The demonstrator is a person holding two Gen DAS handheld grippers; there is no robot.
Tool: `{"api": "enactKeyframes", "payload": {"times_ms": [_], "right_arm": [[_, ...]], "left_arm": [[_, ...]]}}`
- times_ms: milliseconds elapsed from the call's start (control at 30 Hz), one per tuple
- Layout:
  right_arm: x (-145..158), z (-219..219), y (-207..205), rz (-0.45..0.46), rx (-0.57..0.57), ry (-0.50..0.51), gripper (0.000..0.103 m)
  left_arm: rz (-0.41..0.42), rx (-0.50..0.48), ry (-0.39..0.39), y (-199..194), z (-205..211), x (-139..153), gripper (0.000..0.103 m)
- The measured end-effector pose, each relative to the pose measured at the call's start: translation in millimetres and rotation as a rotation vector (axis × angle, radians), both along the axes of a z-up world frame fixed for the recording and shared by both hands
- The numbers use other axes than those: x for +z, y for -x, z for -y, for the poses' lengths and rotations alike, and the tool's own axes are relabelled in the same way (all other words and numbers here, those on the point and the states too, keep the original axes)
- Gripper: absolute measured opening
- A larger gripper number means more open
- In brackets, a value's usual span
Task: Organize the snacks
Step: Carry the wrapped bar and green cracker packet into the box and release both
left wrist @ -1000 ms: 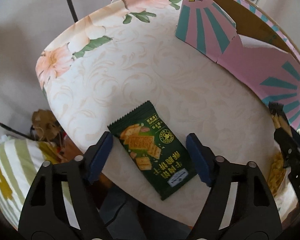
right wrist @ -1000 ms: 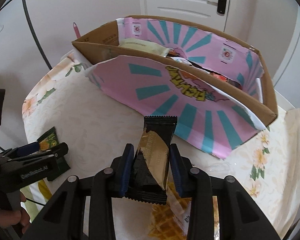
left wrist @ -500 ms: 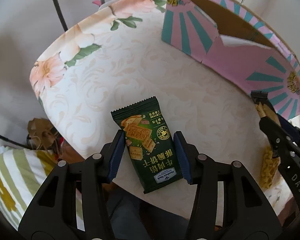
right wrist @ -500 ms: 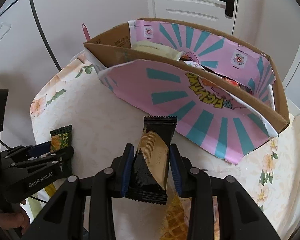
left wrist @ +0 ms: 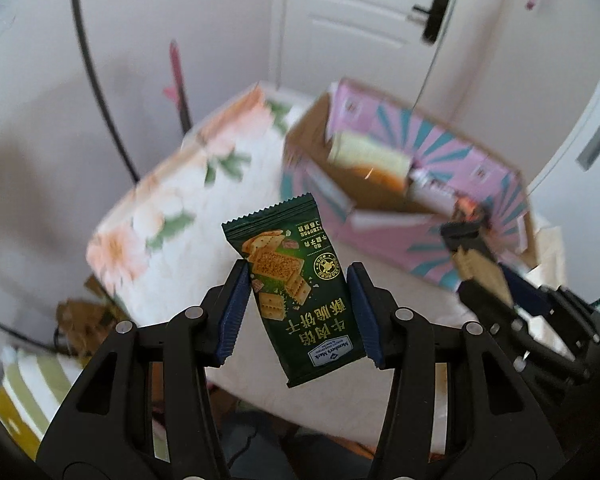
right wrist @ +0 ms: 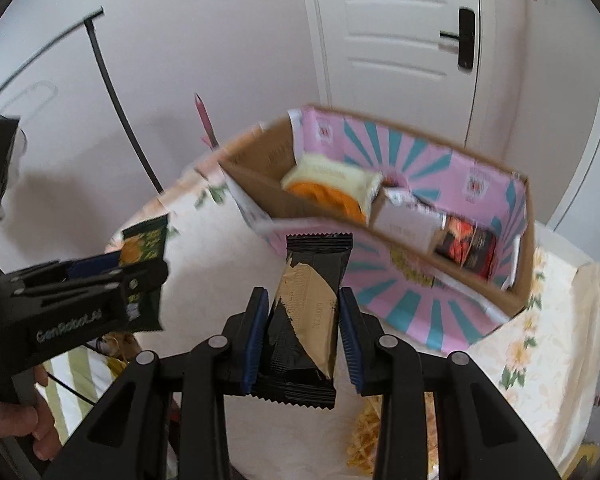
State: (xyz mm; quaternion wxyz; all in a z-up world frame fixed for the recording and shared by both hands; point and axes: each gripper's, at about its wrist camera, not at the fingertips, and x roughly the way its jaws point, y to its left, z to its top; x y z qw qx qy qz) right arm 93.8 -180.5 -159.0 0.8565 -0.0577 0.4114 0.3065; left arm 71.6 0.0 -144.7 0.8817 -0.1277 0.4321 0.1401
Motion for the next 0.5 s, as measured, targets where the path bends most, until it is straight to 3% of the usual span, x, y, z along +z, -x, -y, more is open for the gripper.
{"api": "enactKeyframes", "payload": {"times_ms": [200,500], "right_arm": [[40.8,-1.3,-4.4,0.044,-0.036,-0.073,0.032],[72.4,1.0,-50.1,0.074,-0.253,-0.110,0.032]], "left_arm": [[0.075,-0.116,-0.025,-29.1,-2.3,41.5,0.046],[0.089,-0.350,0.019,-107.9,-13.6,67.7,0.046]]}}
